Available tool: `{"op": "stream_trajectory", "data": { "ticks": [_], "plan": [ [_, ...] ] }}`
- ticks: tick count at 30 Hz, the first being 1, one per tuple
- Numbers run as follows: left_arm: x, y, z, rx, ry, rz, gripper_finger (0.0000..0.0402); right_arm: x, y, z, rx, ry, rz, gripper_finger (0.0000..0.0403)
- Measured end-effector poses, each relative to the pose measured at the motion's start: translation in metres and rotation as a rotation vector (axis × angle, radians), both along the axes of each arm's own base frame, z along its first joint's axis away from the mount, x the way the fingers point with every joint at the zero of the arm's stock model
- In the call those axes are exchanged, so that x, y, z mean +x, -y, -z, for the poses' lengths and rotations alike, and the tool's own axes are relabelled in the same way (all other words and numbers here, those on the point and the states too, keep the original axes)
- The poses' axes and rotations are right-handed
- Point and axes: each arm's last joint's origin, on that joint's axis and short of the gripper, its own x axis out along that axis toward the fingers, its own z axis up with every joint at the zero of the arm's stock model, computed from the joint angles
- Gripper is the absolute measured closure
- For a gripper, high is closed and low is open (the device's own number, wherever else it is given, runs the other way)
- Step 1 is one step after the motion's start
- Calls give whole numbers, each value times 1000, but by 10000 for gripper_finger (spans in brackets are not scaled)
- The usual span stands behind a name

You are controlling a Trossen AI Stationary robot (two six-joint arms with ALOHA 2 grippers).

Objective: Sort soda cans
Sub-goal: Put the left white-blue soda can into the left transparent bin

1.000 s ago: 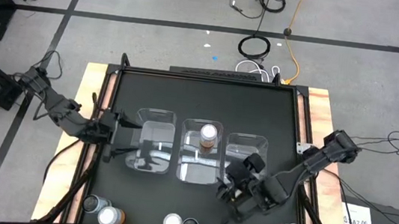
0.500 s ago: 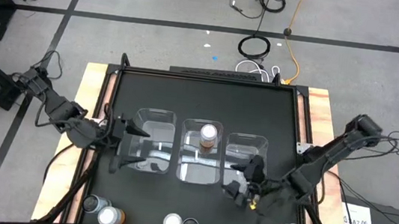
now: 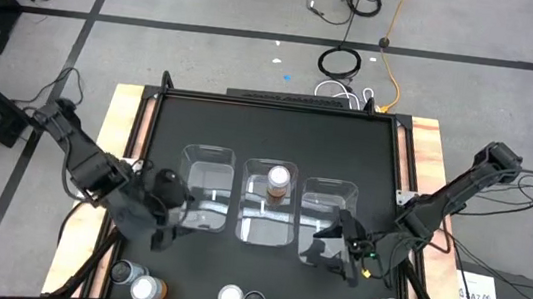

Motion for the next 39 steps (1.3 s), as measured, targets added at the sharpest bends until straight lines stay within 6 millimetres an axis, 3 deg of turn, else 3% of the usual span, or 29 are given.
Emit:
{"op": "stream_trajectory", "data": {
  "ticks": [8,16,26,39],
  "plan": [
    [-13,11,8,-290,-285,-274,22,-3,0,-3,-58,13,-94,32],
    [-37,26,13,-465,-407,-539,22,-5,0,-1,-74,-12,-138,32],
    [-57,63,34,-490,-599,-765,22,-6,-2,1,-59,-44,-217,32],
    [-62,102,55,-533,-667,-814,22,-7,-1,3,-83,-69,-219,32]
  ]
}}
